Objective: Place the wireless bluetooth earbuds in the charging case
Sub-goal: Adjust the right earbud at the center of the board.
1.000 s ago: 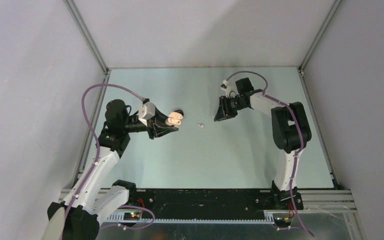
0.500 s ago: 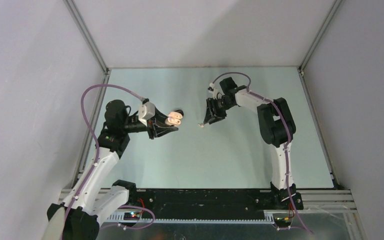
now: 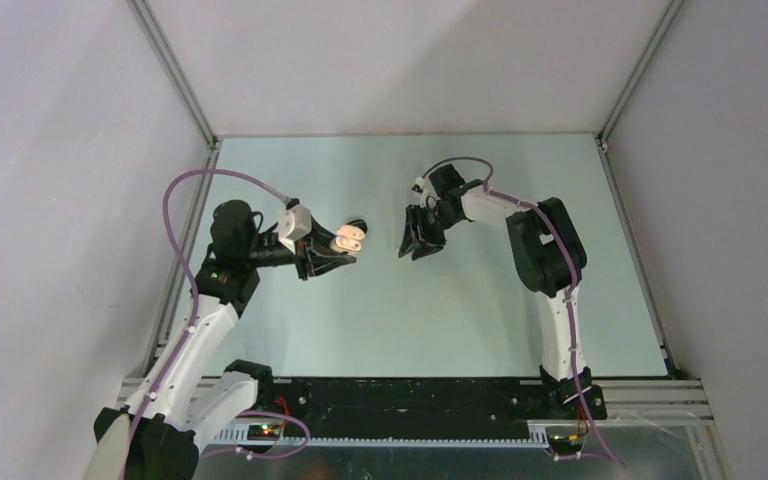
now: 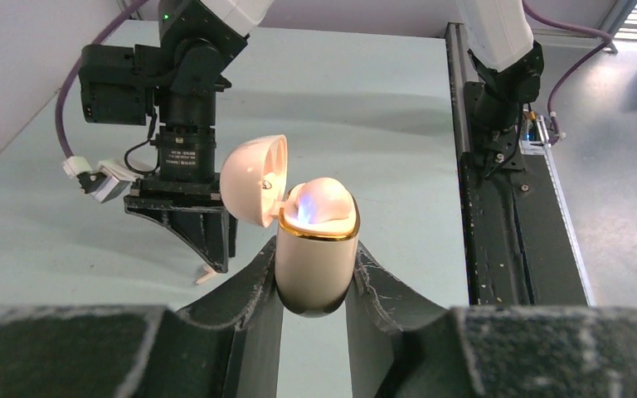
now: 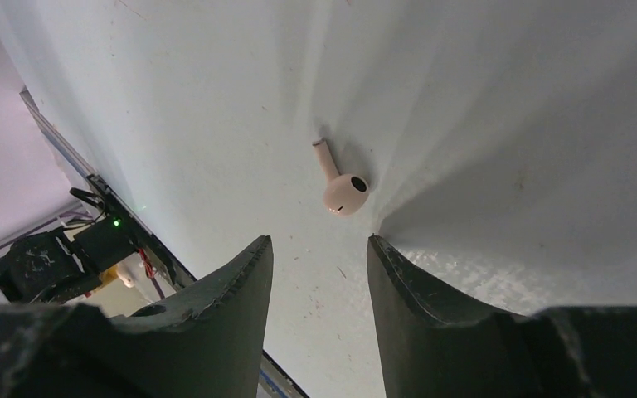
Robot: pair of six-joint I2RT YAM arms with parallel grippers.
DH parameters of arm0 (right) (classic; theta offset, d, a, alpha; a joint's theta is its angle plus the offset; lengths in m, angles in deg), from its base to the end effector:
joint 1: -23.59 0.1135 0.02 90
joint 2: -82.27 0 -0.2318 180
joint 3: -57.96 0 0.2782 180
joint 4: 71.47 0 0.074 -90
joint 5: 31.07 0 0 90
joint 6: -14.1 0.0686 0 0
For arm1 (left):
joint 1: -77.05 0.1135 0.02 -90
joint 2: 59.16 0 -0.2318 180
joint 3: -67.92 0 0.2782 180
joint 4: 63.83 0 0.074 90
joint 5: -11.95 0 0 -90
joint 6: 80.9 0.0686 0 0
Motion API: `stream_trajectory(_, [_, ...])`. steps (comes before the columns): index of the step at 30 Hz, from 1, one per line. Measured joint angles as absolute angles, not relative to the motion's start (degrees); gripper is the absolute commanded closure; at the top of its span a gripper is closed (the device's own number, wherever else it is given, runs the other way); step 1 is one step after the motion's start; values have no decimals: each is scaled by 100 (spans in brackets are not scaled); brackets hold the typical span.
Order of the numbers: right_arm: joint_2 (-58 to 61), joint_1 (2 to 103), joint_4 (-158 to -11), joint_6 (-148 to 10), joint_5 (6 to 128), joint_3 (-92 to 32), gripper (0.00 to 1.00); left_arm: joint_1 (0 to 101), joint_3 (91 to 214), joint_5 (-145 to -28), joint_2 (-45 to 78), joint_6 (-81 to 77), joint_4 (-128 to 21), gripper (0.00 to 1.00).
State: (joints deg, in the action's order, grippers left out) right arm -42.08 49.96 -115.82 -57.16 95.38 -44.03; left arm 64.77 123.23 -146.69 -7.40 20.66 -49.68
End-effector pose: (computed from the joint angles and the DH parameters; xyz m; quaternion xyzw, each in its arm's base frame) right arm 0.3933 0.2405 0.0804 -0.1249 0.9240 0.3564 0.0596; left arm 0.2321 -0.1159 0.2946 0.4836 0.5474 -0.4371 0.5248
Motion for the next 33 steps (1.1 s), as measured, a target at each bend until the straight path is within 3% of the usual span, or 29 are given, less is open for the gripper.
stream_trajectory(33, [-4663, 4651, -11134, -4778, 10240, -4537, 53, 6473, 12323, -14567, -681, 2166, -4824, 88])
